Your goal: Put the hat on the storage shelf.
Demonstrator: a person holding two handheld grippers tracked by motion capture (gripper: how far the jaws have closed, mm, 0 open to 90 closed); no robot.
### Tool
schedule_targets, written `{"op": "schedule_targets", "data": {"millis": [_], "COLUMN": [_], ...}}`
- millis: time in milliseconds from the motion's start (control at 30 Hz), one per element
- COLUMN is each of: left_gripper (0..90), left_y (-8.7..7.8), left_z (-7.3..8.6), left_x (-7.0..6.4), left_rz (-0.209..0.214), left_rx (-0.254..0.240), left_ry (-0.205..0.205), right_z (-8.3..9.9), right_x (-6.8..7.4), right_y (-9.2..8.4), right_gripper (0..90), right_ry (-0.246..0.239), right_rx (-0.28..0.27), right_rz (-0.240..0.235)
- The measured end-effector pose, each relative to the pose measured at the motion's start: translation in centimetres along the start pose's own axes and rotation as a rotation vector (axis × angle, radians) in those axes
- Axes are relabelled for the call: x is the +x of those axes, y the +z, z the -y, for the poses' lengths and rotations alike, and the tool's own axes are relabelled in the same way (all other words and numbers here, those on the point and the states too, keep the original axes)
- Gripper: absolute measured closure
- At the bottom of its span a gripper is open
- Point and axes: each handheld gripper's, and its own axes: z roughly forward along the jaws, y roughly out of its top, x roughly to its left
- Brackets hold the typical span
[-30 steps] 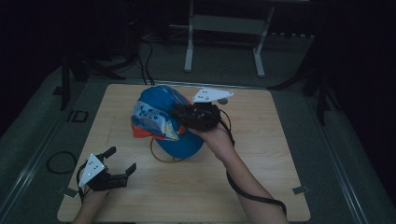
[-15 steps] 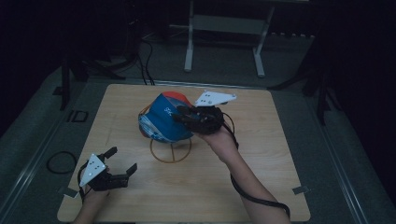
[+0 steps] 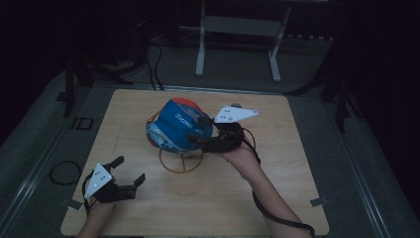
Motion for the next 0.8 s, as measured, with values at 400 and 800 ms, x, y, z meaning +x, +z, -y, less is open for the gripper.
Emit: {"op": "schedule_targets", "data": {"millis": [400,800], "left_gripper": [1.8,1.8], "left_y": [0.2,0.2], "left_z": [0.1,0.2], "left_x": [-0.1,-0.2], "left_rz": [-0.002,0.002], "left_rx": [0.01,0.015], "left_ry": [0.003,0.012], "right_z": [3.7,7.8], "right_x": [-0.4,-1.2], "right_y": [-0.7,-1.0], "right_gripper": [13.8,13.9], "right_ry": [-0.008,-0.003], "right_rx": [0.051,0.097], "right_rz": [-0.065,-0.051]}}
